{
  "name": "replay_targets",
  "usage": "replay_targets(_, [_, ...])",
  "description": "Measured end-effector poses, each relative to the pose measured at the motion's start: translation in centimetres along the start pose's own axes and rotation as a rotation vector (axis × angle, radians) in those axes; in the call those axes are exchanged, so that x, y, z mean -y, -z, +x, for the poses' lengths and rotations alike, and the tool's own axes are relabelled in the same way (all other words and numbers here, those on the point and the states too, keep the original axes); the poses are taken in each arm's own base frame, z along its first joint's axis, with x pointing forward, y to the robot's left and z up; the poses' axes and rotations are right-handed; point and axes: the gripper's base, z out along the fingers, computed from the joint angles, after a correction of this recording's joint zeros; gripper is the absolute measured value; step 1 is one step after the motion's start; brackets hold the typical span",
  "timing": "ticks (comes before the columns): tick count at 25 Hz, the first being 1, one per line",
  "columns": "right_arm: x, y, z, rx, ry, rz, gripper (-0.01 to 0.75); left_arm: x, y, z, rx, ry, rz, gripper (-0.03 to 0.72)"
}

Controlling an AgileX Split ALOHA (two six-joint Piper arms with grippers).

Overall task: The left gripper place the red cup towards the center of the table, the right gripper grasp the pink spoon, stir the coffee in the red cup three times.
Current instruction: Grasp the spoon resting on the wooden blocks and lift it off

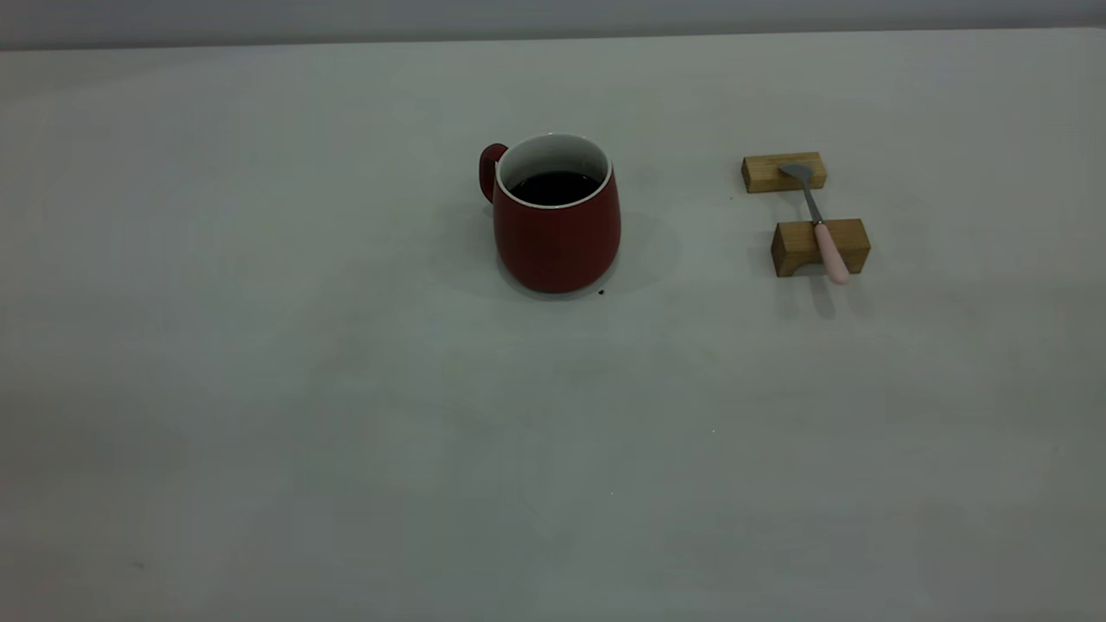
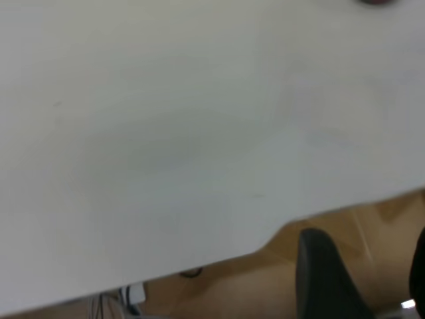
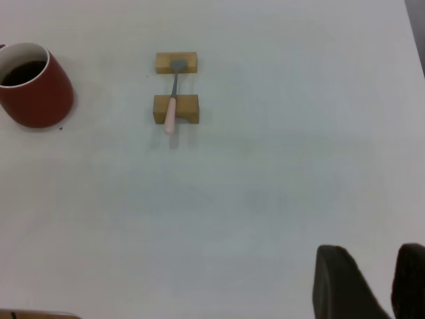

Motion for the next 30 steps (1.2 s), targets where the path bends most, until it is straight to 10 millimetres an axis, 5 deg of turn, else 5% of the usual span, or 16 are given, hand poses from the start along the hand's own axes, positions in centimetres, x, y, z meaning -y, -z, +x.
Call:
replay_targets(9, [-0.3,0.0,-0.1,0.007,-0.026,-0.031,0.237,0.2,1.3,1.6,0.139,0.136,-0.133,0.392])
replay_targets(14, [-0.7,-0.9,-3.1,-0.037,-0.051,-0.084,0.306,0.2,1.3,1.6,0.142,0.137,-0.134,0.392])
replay_targets(21, [-1.2,-9.7,-7.6,-0.231,-0.073,-0.180,0.556,0.2,1.3,1.6,0.142,0.137,-0.133,0.392])
replay_targets(30, [-2.3,-22.3,-9.5,-0.466,-0.169,-0.339,0.581,0.2,1.3,1.6,0.142,0.137,-0.133,0.392])
